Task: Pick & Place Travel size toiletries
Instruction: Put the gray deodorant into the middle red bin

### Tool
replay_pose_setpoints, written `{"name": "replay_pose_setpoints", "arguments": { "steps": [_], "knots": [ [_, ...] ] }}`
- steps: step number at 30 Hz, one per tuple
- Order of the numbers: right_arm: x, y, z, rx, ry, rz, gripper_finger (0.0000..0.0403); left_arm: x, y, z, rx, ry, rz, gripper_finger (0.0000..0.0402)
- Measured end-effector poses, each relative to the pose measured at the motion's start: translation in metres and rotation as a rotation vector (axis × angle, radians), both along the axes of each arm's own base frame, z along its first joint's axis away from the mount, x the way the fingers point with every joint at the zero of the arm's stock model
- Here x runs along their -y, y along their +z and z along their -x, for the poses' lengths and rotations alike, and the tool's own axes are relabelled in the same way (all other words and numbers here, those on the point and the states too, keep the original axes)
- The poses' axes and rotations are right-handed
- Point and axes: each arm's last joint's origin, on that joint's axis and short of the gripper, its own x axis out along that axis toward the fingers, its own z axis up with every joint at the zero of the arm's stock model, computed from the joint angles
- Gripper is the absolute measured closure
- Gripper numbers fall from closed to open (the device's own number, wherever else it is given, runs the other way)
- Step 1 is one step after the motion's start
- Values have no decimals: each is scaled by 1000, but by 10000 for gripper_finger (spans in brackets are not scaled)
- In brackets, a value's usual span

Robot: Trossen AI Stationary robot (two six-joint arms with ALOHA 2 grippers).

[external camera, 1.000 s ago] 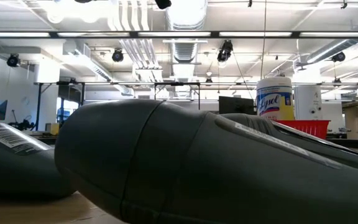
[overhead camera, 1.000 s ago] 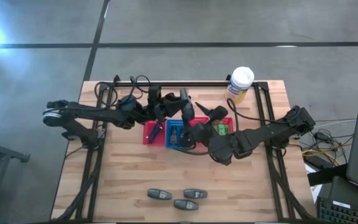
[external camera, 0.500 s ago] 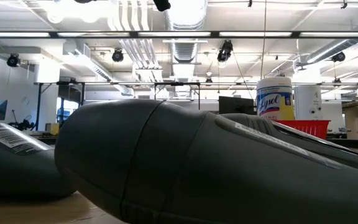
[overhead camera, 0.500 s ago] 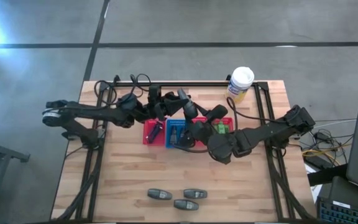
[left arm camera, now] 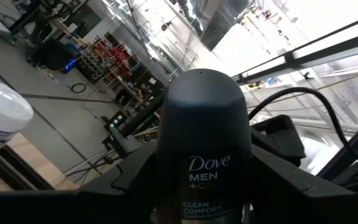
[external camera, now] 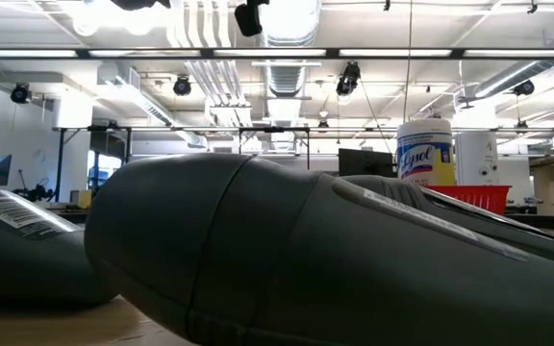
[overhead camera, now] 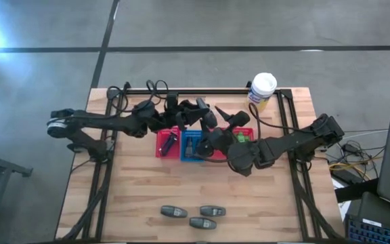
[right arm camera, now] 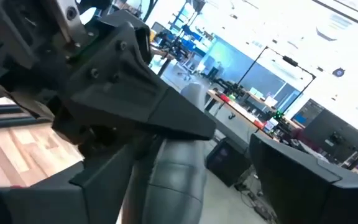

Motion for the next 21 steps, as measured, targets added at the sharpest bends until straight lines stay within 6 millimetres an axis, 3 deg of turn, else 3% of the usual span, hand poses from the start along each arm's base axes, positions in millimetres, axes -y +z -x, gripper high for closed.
{"name": "replay_pose_setpoints", "arguments": {
  "steps": [21],
  "knots": [
    [9,-15,6,39,27,-107,73,-8,1,1,9,1,-6,193]
  ]
}}
